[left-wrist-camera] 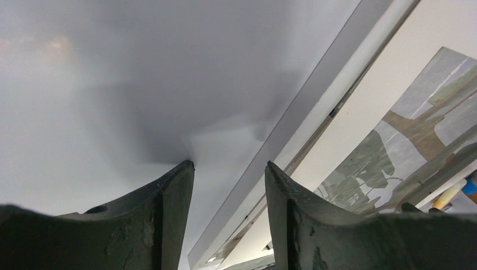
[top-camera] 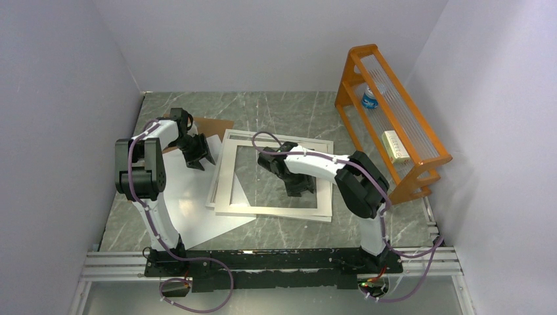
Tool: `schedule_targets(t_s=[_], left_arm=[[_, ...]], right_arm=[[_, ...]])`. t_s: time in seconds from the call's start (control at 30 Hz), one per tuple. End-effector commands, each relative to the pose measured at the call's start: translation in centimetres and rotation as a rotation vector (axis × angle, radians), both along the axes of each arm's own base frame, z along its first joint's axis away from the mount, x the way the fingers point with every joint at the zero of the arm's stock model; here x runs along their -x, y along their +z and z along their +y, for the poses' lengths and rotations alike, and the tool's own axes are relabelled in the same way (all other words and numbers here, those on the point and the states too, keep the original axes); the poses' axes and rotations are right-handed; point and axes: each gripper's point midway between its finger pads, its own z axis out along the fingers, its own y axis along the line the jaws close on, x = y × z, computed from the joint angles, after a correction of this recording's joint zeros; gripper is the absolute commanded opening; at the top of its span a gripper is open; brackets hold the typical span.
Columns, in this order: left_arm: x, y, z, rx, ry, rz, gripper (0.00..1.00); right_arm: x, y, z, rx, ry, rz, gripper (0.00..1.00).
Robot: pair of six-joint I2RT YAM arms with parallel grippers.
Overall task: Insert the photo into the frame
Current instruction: Adjust the photo frame item on the photo frame, then pick up the photo frame item from the photo frame.
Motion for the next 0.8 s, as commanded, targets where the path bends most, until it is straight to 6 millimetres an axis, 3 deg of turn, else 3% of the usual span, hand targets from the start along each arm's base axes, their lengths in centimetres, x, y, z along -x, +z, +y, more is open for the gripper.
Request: schedule_targets(t_s=[0.0, 0.2, 0.33, 0.57, 0.77], left_arm=[[0.2, 1.9, 0.3, -0.03, 0.04, -0.047, 0.56], [1.2, 3.3, -0.3, 0.002, 0.054, -0.079, 0.57], [2.7, 4.0, -1.5, 0.079, 0.05, -0.088, 0.6], [4.3, 3.3, -2.9, 0.166, 0.029, -0.063, 0.6], [4.4, 2.7, -2.4, 0.147, 0.047, -0.026, 0.53]], right_arm=[[-3.1, 3.1, 6.7, -0.353, 0.114, -0.103, 0.51], [-8.7, 6.6, 15.8, -0.889, 0.099, -0.15, 0.52], [-11.3, 7.8, 20.5, -1.117, 0.034, -0.162, 0.53], [-14.1, 6.1, 24.5, -1.229, -0.064, -0.153, 0.53], [-15.8, 5.1, 26.8, -1.263, -0.093, -0.143, 0.53]])
